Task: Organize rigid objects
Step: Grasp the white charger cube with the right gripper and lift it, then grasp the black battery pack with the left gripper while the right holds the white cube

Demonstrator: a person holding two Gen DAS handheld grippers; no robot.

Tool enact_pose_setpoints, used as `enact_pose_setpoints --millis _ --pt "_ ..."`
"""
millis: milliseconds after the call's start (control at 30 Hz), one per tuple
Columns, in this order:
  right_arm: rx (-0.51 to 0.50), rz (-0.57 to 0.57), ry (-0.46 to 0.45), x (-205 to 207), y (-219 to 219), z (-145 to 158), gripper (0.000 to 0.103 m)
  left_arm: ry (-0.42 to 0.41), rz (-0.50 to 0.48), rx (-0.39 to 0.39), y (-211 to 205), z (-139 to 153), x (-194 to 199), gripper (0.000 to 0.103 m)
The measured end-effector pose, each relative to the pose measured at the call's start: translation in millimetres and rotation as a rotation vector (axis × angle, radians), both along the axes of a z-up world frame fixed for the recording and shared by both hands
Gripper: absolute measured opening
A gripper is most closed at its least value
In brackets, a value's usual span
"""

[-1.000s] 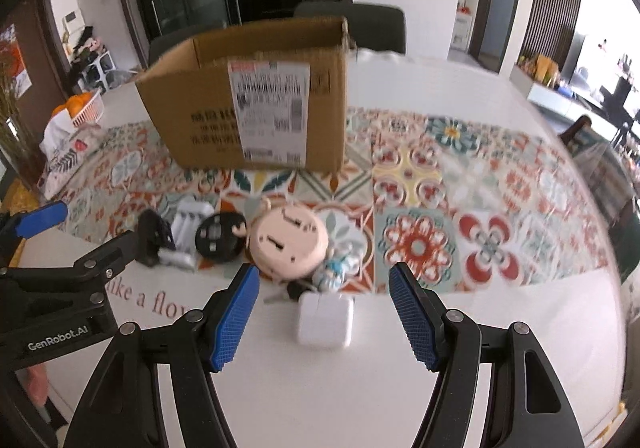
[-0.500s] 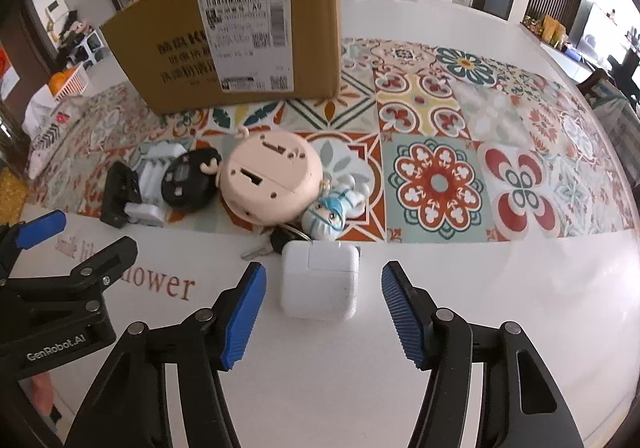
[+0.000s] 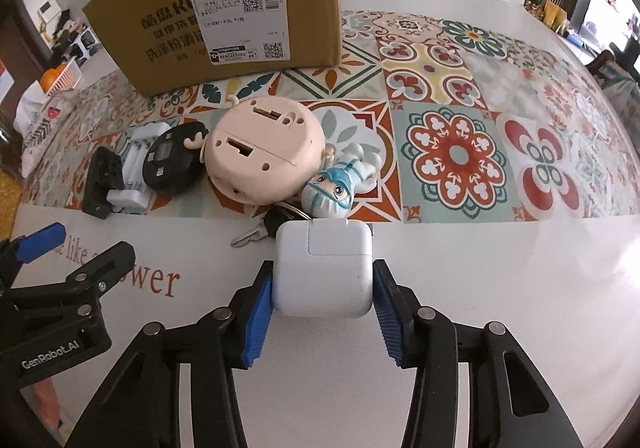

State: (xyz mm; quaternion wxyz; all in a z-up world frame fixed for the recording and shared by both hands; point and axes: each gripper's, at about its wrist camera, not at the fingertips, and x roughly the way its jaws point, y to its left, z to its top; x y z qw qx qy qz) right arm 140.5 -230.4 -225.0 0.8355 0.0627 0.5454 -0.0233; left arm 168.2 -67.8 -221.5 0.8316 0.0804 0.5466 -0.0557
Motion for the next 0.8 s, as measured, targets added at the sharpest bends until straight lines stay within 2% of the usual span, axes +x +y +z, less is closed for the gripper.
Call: enact_pose_setpoints --millis 233,433,600,800 --pt "-0.028 -0.012 -0.019 -2 3 1 0.046 -0.011 0.006 -0.014 4 -2 -3 0.098" --pt "-0.035 -0.033 -0.06 -12 7 16 0.046 -0.033 -0.018 -0.044 8 5 -9 0.098" --pt "-0.029 -0.06 -0.098 -21 16 34 0.046 -0.065 -0.077 -0.071 15 19 -13 0.098" --pt "-0.015 -0.111 -0.128 -25 36 49 0.046 -0.148 -0.179 -0.063 32 34 -13 0.098"
